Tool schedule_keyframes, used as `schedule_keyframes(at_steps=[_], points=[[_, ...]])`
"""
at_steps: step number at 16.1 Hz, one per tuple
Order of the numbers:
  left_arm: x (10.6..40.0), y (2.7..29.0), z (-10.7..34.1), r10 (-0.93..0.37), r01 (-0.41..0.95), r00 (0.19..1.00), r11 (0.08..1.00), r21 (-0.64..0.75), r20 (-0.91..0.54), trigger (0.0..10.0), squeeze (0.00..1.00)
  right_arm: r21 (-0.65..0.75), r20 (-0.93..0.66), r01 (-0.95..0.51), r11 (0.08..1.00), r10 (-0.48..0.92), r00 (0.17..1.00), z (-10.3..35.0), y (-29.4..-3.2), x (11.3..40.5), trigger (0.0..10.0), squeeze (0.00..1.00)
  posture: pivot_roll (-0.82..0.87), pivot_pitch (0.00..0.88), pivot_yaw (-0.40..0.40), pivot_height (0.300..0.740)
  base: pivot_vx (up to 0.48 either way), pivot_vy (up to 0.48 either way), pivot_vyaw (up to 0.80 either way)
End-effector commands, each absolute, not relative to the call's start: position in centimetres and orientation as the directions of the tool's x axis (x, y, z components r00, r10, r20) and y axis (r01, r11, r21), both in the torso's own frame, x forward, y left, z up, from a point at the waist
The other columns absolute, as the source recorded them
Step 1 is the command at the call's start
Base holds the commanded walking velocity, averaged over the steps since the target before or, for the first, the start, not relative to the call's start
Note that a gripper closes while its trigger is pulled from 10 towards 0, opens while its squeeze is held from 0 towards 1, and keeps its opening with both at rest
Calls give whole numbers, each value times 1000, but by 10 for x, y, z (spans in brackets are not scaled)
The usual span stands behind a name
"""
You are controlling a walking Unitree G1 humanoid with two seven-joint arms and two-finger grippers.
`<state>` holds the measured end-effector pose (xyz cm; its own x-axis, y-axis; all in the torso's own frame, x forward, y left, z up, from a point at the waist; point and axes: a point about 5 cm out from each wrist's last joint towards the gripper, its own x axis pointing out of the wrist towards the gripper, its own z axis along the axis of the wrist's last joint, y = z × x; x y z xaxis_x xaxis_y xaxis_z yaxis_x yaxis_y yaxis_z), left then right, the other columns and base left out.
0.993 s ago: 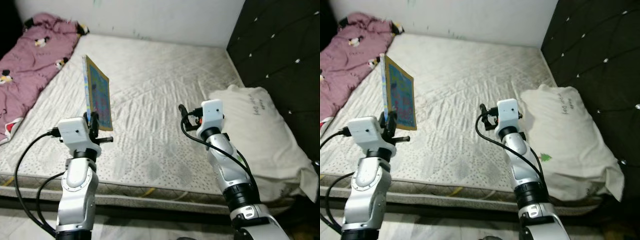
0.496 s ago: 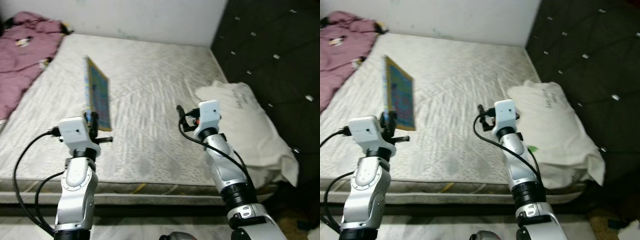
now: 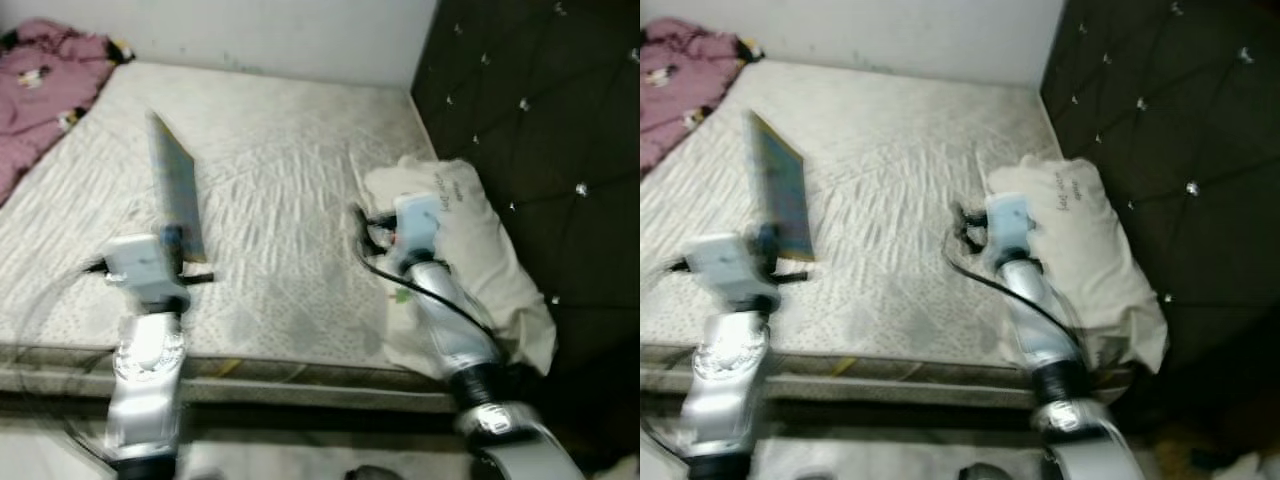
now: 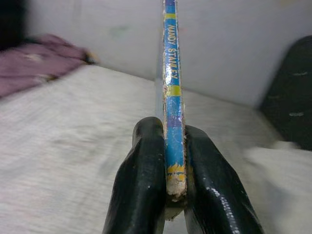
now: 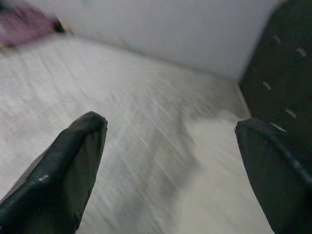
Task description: Clean up the room
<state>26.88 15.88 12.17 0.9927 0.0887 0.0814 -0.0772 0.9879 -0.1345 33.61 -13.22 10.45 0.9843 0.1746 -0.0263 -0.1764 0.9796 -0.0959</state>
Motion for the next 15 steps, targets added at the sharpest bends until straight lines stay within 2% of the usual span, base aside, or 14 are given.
schedule_keyframes(at_steps=[1,5,15], points=[[270,164,135,98,-80,984,989,-121,148,10000,0,-86,17,-186,979,189,982,116,-125,340,10000,0,65,0,-59,740,0,0,0],[270,163,137,69,-48,983,991,-122,171,10000,0,-88,18,-186,979,189,982,115,-125,340,10000,0,64,0,-59,740,0,0,0],[270,163,138,51,-30,982,992,-120,180,10000,0,-90,19,-185,978,188,982,115,-125,341,10000,0,67,0,-57,740,280,0,0]])
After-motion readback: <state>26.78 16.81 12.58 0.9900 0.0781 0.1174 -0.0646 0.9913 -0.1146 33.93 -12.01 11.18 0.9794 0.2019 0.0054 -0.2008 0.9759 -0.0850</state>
